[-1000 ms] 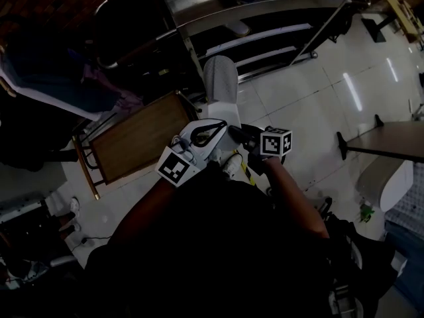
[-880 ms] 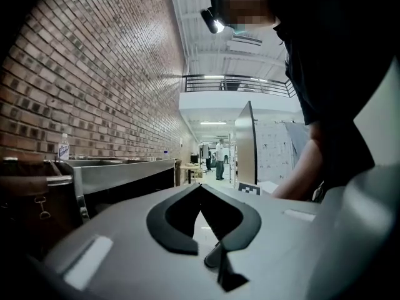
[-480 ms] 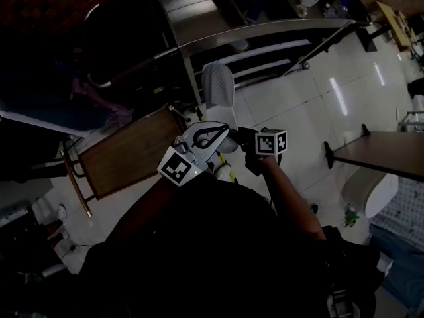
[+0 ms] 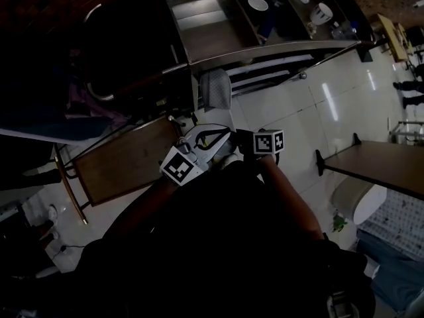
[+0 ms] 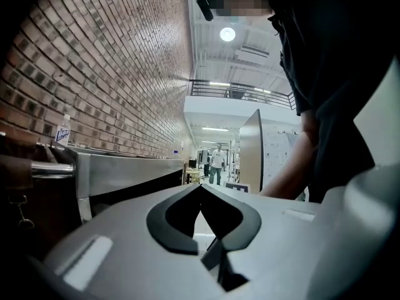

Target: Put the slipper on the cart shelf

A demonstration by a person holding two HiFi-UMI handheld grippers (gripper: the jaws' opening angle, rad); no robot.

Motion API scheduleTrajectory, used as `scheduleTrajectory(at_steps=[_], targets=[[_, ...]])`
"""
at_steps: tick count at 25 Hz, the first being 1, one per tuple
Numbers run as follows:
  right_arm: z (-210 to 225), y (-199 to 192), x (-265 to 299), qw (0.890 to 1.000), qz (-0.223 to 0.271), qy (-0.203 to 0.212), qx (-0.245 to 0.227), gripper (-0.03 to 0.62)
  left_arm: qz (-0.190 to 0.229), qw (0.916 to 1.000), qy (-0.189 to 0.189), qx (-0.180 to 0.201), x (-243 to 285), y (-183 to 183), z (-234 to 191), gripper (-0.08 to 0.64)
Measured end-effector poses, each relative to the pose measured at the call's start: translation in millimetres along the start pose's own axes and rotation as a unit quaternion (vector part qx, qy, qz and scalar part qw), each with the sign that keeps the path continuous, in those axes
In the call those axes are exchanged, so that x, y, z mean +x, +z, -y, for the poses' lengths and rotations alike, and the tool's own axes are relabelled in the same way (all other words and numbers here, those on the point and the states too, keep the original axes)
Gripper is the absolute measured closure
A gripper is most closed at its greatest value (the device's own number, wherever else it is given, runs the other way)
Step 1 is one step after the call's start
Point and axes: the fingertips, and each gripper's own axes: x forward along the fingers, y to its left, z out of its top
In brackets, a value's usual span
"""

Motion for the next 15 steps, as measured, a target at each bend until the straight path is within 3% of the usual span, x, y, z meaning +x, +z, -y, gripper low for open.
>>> scheduleTrajectory(at_steps=[9,15], targets=[[33.6,45.4,17.8,1.0,-0.013,0.001,-0.023,0.525,-0.011,0.9993,0.037,0.004,29.9,-4.6,-34.0,0.56],[52.6,80.2,28.5,0.998,-0.033,0.03,-0.032,0.525,-0.025,0.9964,0.081,0.002,60.2,-14.9,-60.2,0.56]])
